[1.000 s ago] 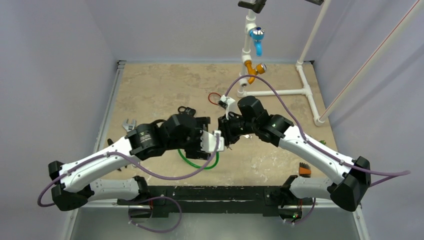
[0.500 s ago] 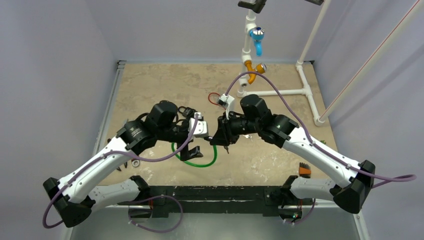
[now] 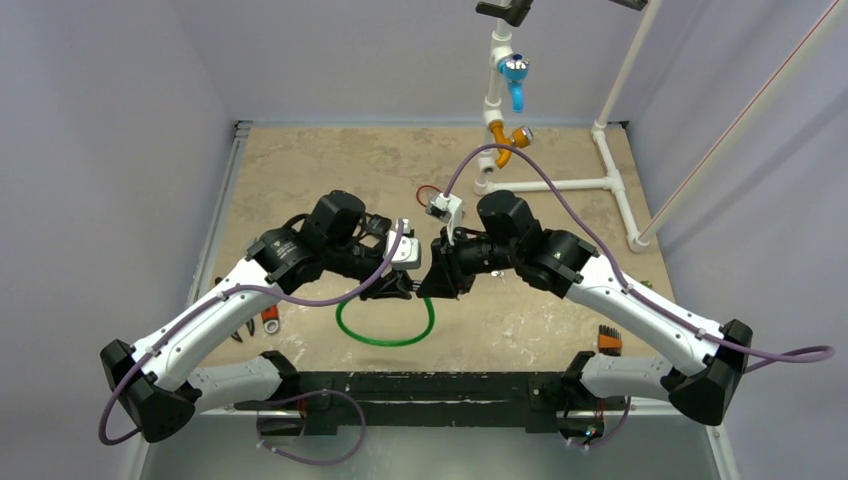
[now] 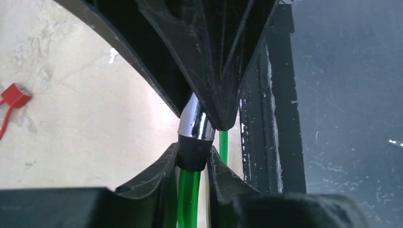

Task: Unlock with the key

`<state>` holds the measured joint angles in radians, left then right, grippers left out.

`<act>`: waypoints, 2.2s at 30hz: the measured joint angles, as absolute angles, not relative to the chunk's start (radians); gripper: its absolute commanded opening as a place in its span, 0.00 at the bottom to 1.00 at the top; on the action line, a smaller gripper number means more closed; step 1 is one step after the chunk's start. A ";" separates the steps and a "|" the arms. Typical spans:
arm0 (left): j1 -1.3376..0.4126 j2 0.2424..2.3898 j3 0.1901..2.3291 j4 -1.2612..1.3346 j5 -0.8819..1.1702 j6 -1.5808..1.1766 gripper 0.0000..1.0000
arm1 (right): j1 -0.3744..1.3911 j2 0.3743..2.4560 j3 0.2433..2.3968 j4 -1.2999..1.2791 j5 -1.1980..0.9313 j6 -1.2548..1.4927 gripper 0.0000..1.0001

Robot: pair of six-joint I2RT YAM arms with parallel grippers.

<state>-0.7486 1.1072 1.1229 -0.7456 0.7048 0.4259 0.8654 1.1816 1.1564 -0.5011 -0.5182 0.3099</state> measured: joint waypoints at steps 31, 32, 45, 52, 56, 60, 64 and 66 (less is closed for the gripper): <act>-0.746 1.057 1.138 -0.870 0.682 0.397 0.00 | 0.871 1.012 1.253 -0.549 -0.337 0.255 0.64; -0.746 1.053 1.141 -0.886 0.690 0.406 0.00 | 0.869 0.984 1.247 -0.549 -0.348 0.250 0.62; -0.739 1.050 1.188 -1.009 0.728 0.483 0.00 | 0.868 0.957 1.176 -0.566 -0.518 0.218 0.57; -0.739 1.047 1.205 -1.012 0.727 0.491 0.00 | 0.868 0.979 1.152 -0.585 -0.554 0.207 0.61; -0.739 1.047 1.206 -1.012 0.723 0.491 0.00 | 0.868 0.983 1.152 -0.584 -0.586 0.200 0.56; -0.739 1.047 1.212 -1.012 0.720 0.491 0.00 | 0.868 1.000 1.139 -0.581 -0.617 0.199 0.42; -0.739 1.047 1.216 -1.011 0.718 0.491 0.00 | 0.868 1.030 1.137 -0.582 -0.626 0.197 0.40; -0.739 1.047 1.216 -1.011 0.717 0.491 0.00 | 0.868 1.040 1.137 -0.582 -0.628 0.196 0.39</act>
<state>-0.7395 1.0470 1.2160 -1.0111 0.7174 0.4908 0.8684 1.0397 1.1366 -0.5816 -0.6285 0.1963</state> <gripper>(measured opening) 0.182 0.401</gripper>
